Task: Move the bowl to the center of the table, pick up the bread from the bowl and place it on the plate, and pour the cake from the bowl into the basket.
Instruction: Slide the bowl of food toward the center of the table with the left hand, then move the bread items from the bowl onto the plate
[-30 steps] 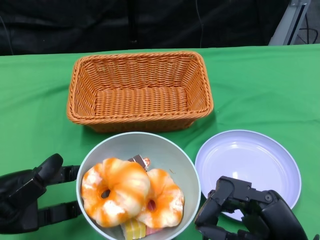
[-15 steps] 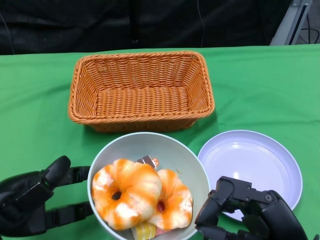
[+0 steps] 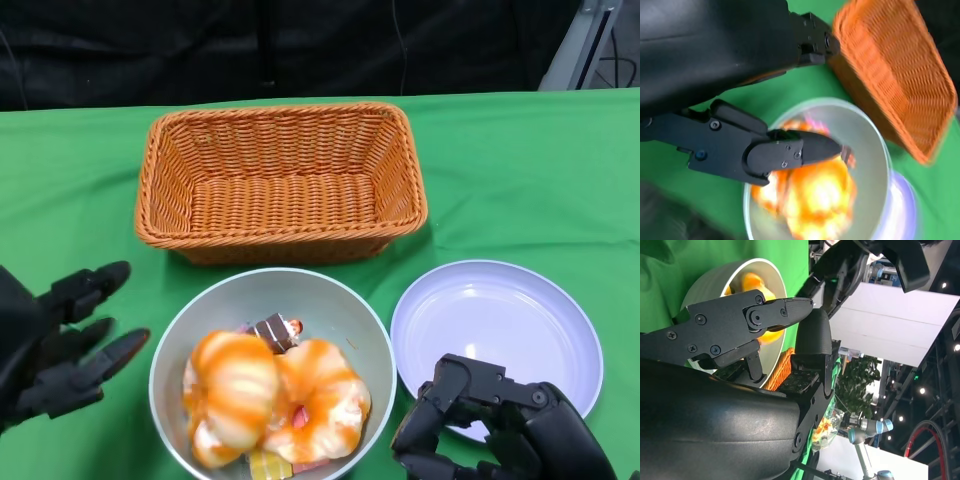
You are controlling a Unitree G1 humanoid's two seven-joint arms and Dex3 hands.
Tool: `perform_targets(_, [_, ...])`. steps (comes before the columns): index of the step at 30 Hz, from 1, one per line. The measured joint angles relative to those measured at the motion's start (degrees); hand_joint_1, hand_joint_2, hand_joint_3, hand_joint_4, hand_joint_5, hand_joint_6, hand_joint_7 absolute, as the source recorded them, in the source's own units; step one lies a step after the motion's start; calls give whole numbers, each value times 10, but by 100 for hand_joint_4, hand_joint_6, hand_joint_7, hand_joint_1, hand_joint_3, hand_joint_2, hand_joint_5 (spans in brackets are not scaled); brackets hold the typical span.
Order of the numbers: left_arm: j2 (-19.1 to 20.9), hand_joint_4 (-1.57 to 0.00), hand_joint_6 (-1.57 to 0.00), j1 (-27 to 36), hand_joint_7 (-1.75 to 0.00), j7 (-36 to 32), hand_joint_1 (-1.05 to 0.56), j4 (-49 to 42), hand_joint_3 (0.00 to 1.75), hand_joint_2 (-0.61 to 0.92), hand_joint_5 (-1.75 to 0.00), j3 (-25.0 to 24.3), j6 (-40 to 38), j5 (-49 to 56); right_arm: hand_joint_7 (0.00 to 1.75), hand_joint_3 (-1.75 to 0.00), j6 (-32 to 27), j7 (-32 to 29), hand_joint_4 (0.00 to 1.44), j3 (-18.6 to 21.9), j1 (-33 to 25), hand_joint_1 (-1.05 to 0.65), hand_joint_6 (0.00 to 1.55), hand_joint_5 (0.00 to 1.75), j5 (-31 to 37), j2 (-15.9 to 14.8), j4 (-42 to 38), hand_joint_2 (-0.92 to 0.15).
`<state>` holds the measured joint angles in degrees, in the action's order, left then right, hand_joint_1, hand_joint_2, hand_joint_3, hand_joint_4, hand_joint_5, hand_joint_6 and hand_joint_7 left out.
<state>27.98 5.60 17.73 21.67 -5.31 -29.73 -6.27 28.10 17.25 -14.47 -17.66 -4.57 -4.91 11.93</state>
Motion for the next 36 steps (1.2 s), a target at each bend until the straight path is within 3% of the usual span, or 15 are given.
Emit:
perform_targets(2, [-2,-32,-33,2,-11,-19,-50,-6,25,92,-16,1,47,32,128,-14,0,1,84,1,-1,-42,81,152,-1,-1,0,-92])
perform_targets(7, [-43,-59,-57,2,-18,-43,-32,-57,17,92,-29,-18,158,41,128,-14,0,6,84,6,-3,-41,81,151,-8,-1,0,-91])
perform_targets(9, [-62,-74,-74,-3,-22,-42,-19,-103,18,92,-39,-29,225,28,128,-14,0,10,84,7,-5,-40,81,151,-12,-3,0,-92])
perform_targets(11, [-80,-79,-79,-11,-23,-40,-15,-161,19,92,-42,-39,305,11,128,-14,0,13,84,8,-6,-40,81,151,-17,-4,0,-92])
perform_targets(12, [-86,-84,-90,-17,-26,-38,-7,-186,24,92,-57,-42,338,10,127,-14,0,13,84,9,-7,-40,81,150,-19,-5,0,-92])
perform_targets(13, [-94,-85,-101,-25,-36,-34,1,-218,34,92,-87,-45,382,3,127,-13,0,15,83,10,-8,-40,80,151,-20,-7,0,-92])
perform_targets(14, [-102,-86,-103,-32,-49,-31,5,-249,44,89,-103,-48,426,-4,127,-13,0,17,83,11,-8,-41,80,151,-21,-8,0,-92])
perform_targets(17, [-119,-82,-95,-56,-90,-19,4,-328,80,75,-135,-55,533,-13,124,-14,-1,22,81,19,-11,-40,79,150,-28,-15,0,-92])
perform_targets(19, [-124,-77,-90,-71,-102,-9,1,-363,89,72,-147,-56,574,-21,121,-14,-4,25,79,27,-12,-38,77,150,-34,-21,2,-92])
perform_targets(22, [-132,-74,-86,-88,-111,7,-1,-396,91,71,-155,-60,603,-47,116,-14,-4,29,76,33,-12,-37,75,147,-42,-24,5,-92])
perform_targets(26, [-142,-73,-81,-96,-127,22,-5,-419,98,66,-162,-62,619,-69,93,-17,3,29,67,49,-9,-33,70,133,-35,-27,5,-89])
perform_targets(30, [-146,-72,-79,-100,-131,29,-5,-429,100,66,-164,-64,623,-79,85,-17,12,30,66,58,-4,-32,70,129,-27,-32,9,-89])
perform_targets(32, [-147,-73,-78,-103,-137,37,-5,-429,102,64,-168,-65,623,-90,57,-8,12,32,57,62,0,-38,60,107,-12,-39,19,-91])
perform_targets(36, [-149,-75,-78,-110,-140,44,-7,-429,102,62,-169,-68,623,-101,26,-7,11,33,46,75,25,-46,56,85,45,-71,65,-92])
